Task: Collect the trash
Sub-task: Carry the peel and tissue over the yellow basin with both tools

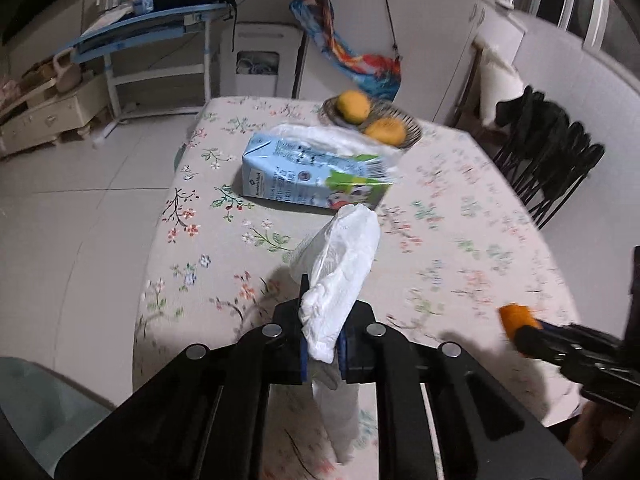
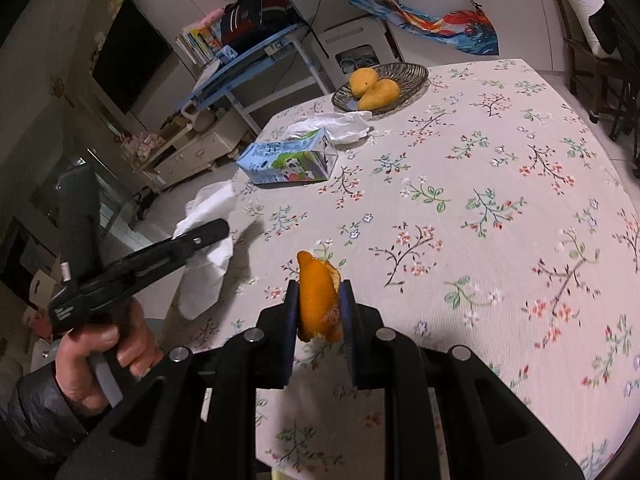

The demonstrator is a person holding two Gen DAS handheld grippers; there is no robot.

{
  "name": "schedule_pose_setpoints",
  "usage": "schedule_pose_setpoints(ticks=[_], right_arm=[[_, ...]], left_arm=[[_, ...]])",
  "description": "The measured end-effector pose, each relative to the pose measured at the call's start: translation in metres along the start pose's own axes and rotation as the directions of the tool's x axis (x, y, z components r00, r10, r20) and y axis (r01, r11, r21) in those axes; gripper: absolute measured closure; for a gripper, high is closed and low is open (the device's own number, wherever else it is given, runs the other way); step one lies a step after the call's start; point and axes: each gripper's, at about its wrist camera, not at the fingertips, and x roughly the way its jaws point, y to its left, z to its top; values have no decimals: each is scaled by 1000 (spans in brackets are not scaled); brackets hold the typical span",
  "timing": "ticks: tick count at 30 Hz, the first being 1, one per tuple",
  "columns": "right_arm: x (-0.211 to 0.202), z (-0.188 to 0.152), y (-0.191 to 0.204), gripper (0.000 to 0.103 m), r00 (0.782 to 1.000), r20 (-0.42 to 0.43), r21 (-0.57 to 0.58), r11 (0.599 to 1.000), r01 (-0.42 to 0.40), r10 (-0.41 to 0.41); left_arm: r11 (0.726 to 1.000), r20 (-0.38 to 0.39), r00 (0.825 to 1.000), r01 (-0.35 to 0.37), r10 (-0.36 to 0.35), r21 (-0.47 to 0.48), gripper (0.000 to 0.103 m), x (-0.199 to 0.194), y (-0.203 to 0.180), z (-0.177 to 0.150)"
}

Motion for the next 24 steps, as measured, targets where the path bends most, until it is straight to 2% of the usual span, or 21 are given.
schedule_pose_setpoints(ticks=[4,9,24], right_arm=[[-8,-9,6,82,1000,14,-5,1000,-13,13],[-16,-24,12,82,999,21,-11,1000,-28,28],[-30,-50,25,82,997,33,-24,998,-63,63]], left_arm=[[1000,31,999,19,-18,-13,92,-24,-7,-16],[1000,66,998,5,-4,-8,92,-47,-13,-32],[999,119,993,-18,14,30,92,-82,-30,-63]])
